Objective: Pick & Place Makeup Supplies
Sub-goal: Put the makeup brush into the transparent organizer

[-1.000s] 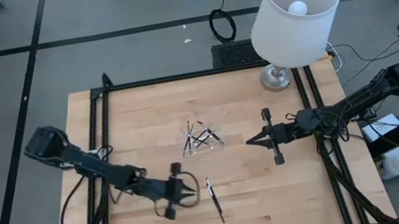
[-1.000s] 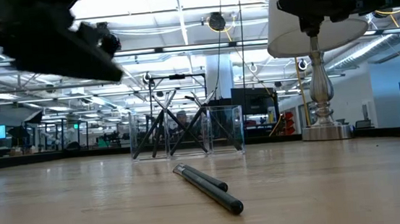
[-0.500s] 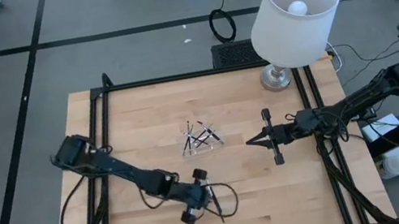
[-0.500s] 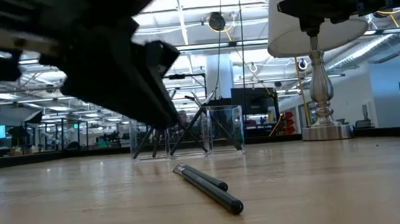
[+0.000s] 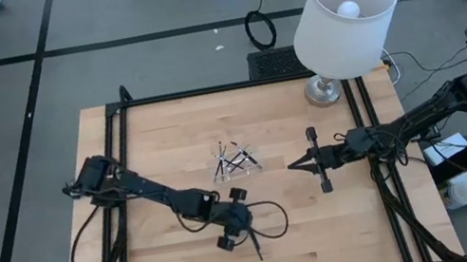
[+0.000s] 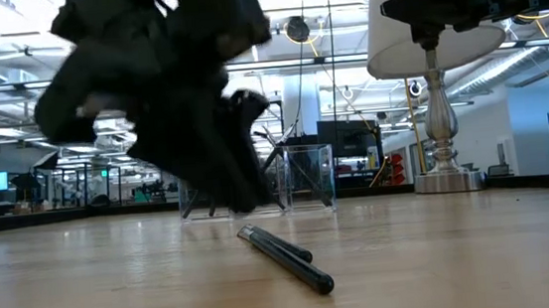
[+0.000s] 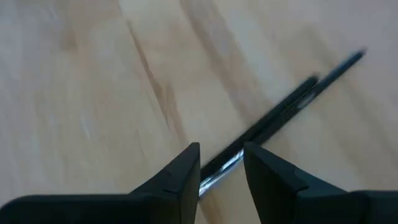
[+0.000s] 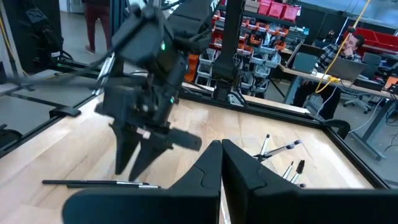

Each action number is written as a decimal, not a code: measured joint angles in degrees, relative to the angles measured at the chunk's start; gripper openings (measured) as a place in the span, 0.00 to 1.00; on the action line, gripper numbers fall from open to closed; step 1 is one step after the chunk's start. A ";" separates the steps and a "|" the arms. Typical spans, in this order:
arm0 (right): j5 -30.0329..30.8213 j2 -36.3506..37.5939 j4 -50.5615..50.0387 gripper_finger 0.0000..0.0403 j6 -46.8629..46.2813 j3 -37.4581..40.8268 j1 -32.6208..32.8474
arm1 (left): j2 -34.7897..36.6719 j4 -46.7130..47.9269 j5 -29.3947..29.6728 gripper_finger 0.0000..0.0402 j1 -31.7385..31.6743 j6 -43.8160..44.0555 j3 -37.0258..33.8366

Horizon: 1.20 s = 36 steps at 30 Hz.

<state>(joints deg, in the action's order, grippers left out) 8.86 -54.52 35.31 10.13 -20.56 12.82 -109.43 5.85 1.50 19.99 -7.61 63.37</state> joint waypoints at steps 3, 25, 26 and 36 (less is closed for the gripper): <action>0.00 0.00 -0.04 0.00 0.00 0.00 0.00 | -0.81 -0.16 -0.22 0.33 -0.64 -0.86 -0.15; 0.02 -0.02 -0.44 0.00 0.00 0.00 0.00 | -2.54 -0.87 -1.01 0.33 -1.66 -1.28 -0.07; 0.02 -0.02 -0.42 0.00 -0.02 0.00 0.00 | -2.56 -1.47 -1.09 0.33 -1.66 -1.24 -0.07; 0.02 -0.02 -0.42 0.00 -0.02 0.00 0.00 | -0.09 -0.88 -5.85 0.33 -1.49 -2.47 4.01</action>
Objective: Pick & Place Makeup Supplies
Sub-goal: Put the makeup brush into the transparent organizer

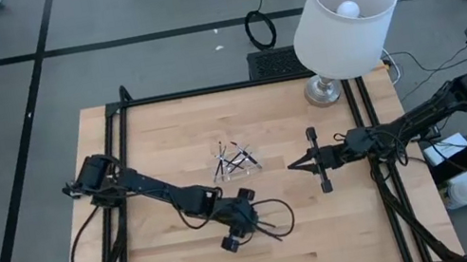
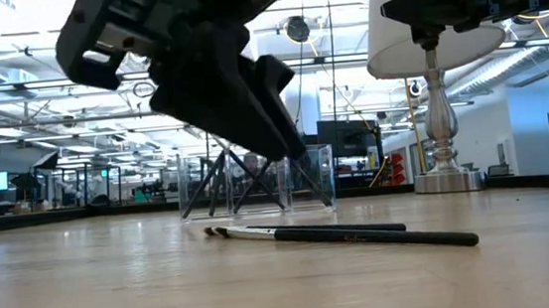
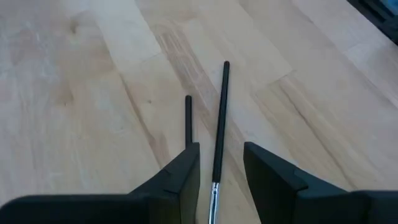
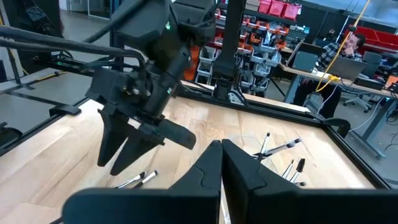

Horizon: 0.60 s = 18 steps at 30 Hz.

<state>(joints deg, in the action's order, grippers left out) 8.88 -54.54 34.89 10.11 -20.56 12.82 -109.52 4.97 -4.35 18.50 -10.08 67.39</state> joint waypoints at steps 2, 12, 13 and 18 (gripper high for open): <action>0.00 0.00 -0.02 0.00 0.01 0.00 0.00 | -0.04 0.16 0.46 0.33 -0.01 -0.36 0.73; 0.00 0.00 0.00 0.00 -0.16 0.00 0.00 | -0.56 4.36 4.69 0.33 -1.57 1.98 0.82; 0.00 0.00 0.00 0.00 -0.07 0.00 -0.02 | -0.56 4.29 4.65 0.33 -1.55 2.02 0.82; 0.00 0.00 0.01 0.00 -0.04 0.00 -0.07 | -1.52 2.60 4.69 0.33 -1.61 2.49 0.82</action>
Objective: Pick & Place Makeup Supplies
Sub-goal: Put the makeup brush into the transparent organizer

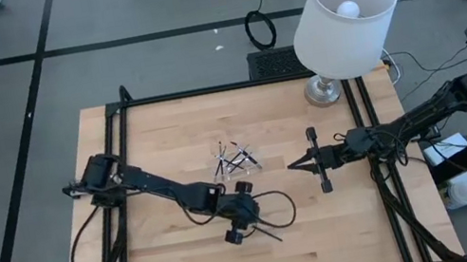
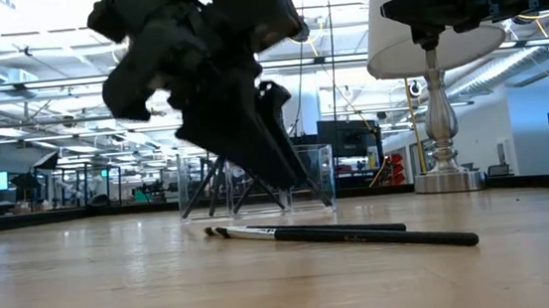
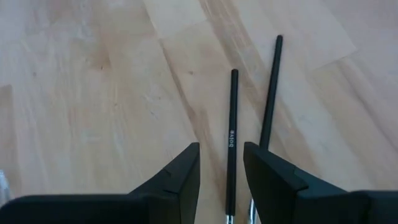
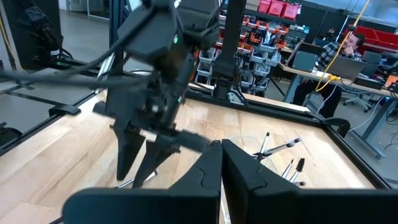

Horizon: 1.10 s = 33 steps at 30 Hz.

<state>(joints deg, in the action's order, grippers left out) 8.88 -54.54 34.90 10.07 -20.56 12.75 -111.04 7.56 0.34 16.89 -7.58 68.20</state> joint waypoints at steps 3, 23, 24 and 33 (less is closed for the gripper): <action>0.00 0.00 0.01 0.00 0.02 0.00 0.00 | -1.95 -0.61 0.37 0.33 0.06 0.07 0.00; 0.02 0.00 0.01 0.00 0.04 0.00 -0.02 | -6.50 -1.95 -0.88 0.33 -2.07 2.83 0.28; 0.02 0.00 0.01 0.00 0.04 0.00 -0.02 | -6.53 -1.72 -1.10 0.33 -2.37 2.99 0.45; 0.15 0.00 -0.01 0.00 0.07 0.00 -0.07 | -7.33 4.76 -5.72 0.33 -5.42 5.82 1.22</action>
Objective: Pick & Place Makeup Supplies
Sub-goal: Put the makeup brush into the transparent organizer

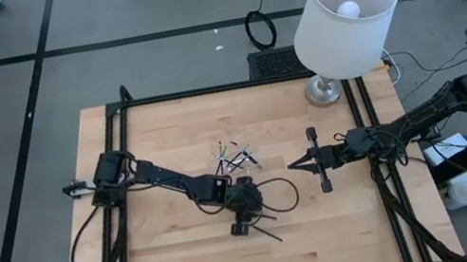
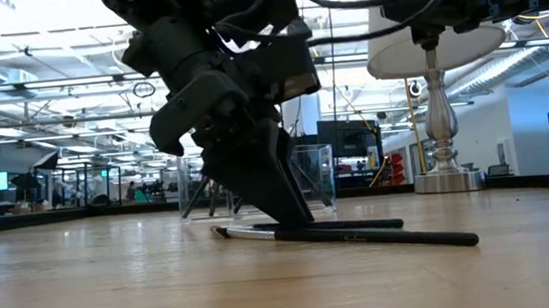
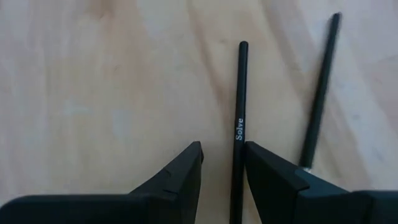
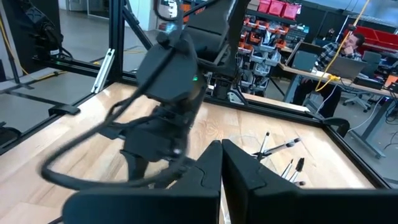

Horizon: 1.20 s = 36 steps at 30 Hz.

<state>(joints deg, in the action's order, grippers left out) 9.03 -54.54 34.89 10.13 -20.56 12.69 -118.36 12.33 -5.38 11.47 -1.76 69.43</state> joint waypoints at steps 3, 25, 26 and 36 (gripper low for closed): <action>0.09 0.00 0.00 0.00 0.09 0.00 0.00 | -0.21 2.06 0.35 0.33 -0.38 0.93 0.07; 0.12 0.00 0.02 0.00 0.22 0.00 -0.02 | -0.37 6.31 6.71 0.33 -1.96 7.13 0.18; 0.12 0.00 0.00 0.00 0.22 0.00 -0.02 | -0.33 6.73 6.75 0.33 -2.17 7.63 0.20; 0.12 0.00 0.00 0.00 0.20 0.00 0.00 | -0.27 8.21 6.55 0.33 -2.34 9.83 0.28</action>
<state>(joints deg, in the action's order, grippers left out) 9.15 -54.54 34.89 10.33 -20.56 12.69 -118.63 20.53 1.17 9.13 8.07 69.71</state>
